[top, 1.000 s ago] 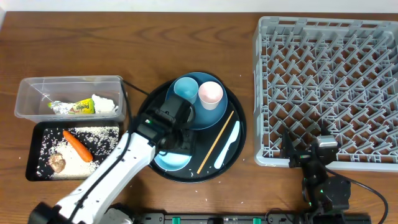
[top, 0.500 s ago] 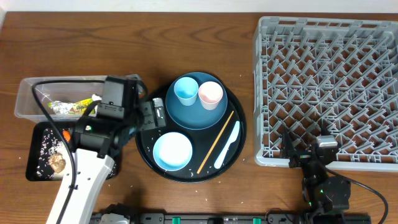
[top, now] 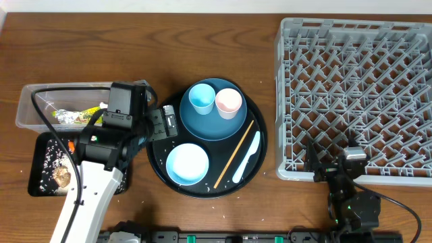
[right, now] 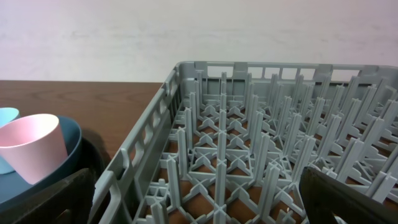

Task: Sort waste into correct bins and load items into the dishwasher rack
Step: 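Move the right gripper from rest to the white bowl on the tray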

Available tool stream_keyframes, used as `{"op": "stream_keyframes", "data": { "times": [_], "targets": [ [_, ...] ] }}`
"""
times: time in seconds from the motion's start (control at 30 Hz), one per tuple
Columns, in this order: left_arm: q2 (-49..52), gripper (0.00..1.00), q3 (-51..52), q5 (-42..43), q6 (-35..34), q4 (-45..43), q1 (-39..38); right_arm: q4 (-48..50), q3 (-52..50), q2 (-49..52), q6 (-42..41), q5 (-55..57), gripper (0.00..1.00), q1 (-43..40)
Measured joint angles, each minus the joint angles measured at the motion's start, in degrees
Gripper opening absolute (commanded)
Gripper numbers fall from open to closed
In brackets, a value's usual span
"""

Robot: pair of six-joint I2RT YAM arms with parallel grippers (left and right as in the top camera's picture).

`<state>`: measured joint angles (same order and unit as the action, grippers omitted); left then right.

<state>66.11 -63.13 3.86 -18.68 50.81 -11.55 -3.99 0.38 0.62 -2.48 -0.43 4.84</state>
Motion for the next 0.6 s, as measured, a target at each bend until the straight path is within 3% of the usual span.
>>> {"op": "stream_keyframes", "data": {
  "times": [0.13, 0.37, 0.6],
  "targets": [
    [0.00, 0.98, 0.00, 0.00, -0.02, 0.00, 0.00, 0.00, 0.00, 0.00, -1.53, -0.50, 0.99, 0.00],
    [0.00, 0.98, 0.00, 0.00, -0.02, 0.00, 0.00, -0.37, 0.20, 0.11, -12.44, -6.29, 0.99, 0.00],
    [0.00, 0.98, 0.00, 0.02, -0.02, 0.02, 0.00, -17.75, 10.95, 6.03, -14.93, -10.88, 0.99, 0.00]
  ]
}}
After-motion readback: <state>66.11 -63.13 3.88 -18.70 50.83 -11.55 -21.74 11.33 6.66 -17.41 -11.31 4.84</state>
